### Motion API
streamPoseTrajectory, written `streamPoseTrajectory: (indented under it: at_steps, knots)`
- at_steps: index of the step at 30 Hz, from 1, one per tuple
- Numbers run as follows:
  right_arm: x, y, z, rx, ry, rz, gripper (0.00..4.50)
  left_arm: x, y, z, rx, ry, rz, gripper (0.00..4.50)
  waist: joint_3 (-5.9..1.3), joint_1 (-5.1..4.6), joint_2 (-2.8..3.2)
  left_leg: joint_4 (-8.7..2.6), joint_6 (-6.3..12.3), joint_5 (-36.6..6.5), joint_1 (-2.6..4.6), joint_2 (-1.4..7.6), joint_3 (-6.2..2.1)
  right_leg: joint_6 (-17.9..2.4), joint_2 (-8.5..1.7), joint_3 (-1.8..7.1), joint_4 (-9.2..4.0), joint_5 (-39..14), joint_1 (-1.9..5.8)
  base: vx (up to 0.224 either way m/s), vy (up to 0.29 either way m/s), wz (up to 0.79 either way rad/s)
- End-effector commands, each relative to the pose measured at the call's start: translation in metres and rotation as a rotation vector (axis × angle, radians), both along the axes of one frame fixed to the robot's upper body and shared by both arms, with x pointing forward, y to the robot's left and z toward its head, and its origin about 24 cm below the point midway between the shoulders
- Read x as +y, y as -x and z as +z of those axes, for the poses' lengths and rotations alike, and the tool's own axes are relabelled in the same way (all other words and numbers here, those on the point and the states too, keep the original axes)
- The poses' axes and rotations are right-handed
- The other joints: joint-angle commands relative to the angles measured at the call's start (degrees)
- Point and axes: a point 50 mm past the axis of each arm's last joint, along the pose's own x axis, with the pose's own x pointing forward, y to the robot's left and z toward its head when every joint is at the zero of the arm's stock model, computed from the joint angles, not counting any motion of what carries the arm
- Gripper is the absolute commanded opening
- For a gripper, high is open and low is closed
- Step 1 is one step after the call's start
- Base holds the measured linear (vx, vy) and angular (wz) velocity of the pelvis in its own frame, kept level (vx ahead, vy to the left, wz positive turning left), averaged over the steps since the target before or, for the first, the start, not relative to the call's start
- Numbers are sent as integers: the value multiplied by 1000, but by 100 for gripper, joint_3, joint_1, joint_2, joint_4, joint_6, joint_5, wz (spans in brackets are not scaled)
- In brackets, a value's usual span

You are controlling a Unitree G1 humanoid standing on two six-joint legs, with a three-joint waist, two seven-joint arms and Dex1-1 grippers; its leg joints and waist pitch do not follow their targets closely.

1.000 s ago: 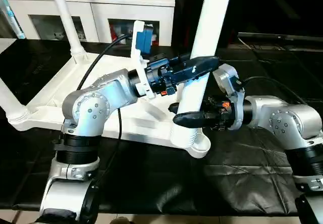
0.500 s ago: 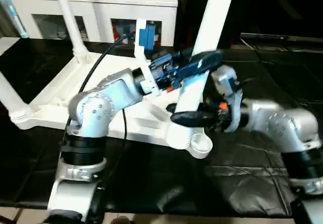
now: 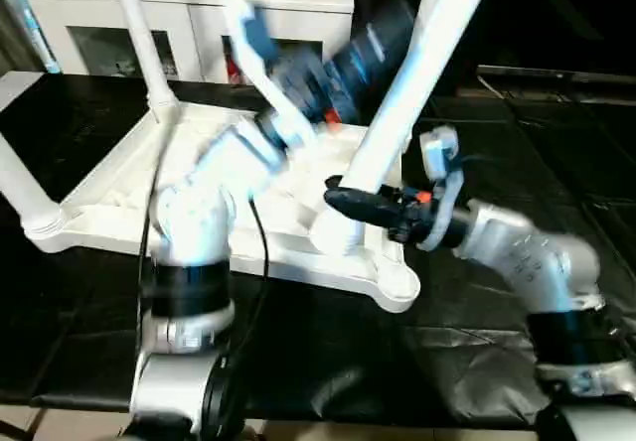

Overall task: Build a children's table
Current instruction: Pick table leg

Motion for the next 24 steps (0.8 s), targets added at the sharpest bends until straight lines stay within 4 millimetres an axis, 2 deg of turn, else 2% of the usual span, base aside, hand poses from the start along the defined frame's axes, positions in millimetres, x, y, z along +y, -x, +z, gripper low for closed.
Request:
streamPoseTrajectory:
  at_steps: [1, 3, 4, 6, 7, 8, 10, 12, 13, 19, 22, 24]
  knots:
    - [-4, -3, 2, -37, 22, -53, 195, 5, -7, -1, 35, 3, 69, 315, -439, 3, -9, -404, -28, -1110, 53, 35, 21, -732, -206, 197, -462, -1725, 375, 0, 0, 0]
    - [-3, -6, -2, -58, 100, -94, 195, 4, -22, -23, 112, -231, 223, 315, -435, -5, -8, -421, -46, -1143, 60, 35, 13, -570, -185, 195, -477, -1815, 363, 0, 0, 0]
    - [-3, -7, -3, -66, 114, -97, 195, 2, -25, -32, 120, -328, 260, 315, -429, -15, -9, -437, -43, -1195, 64, 27, 2, -360, -176, 193, -500, -1984, 356, 0, 0, 0]
    - [-2, -7, -3, -86, 132, -99, 195, -5, -22, -41, 105, -409, 245, 315, -439, -13, -1, -428, -70, -1152, 66, 32, 7, -294, -203, 200, -505, -2050, 353, 0, 0, 0]
    - [-2, -7, -3, -86, 132, -99, 195, -5, -22, -41, 105, -409, 245, 315, -439, -5, 13, -432, -91, -1142, 58, 39, -2, -348, -218, 195, -492, -2023, 359, 0, 0, 0]
    - [-2, -8, -3, -92, 140, -101, 195, -9, -19, -40, 90, -402, 226, 315, -464, 1, 8, -416, -99, -1047, 58, 59, -1, -604, -226, 205, -444, -1662, 363, 0, 0, 0]
    - [-2, -9, -5, -102, 165, -113, 195, -17, -12, -36, 36, -421, 186, 315, -475, 18, 2, -404, -64, -935, 68, 74, 8, -880, -218, 216, -391, -1189, 354, 0, 0, 0]
    - [-2, -11, -9, -107, 203, -137, 195, -26, -4, -31, -36, -451, 142, 315, -468, 13, -3, -411, -40, -905, 48, 73, 10, -1016, -236, 215, -364, -1069, 380, 0, 0, 0]
    - [-2, -12, -11, -113, 224, -146, 194, -29, -1, -30, -58, -459, 127, 315, -465, 9, 11, -408, -28, -926, 48, 71, 15, -1037, -227, 217, -365, -1061, 376, 0, 0, 0]
    - [-3, -16, -18, -131, 284, -192, 192, -42, 14, -25, -177, -485, 43, 315, -430, -46, -6, -411, -30, -1149, 46, 51, 29, -912, -238, 218, -433, -1584, 379, 0, 0, 0]
    - [-8, -24, -17, -143, 288, -275, 191, -33, 5, -27, -160, -513, 118, 315, -423, -79, 3, -415, -43, -1263, 67, 49, 35, -885, -213, 219, -458, -1691, 346, 0, 0, 0]
    - [-12, -26, -16, -142, 278, -310, 191, -23, -3, -29, -130, -522, 176, 315, -415, -94, 2, -427, -50, -1316, 43, 34, 22, -808, -206, 206, -464, -1800, 372, 0, 0, 0]
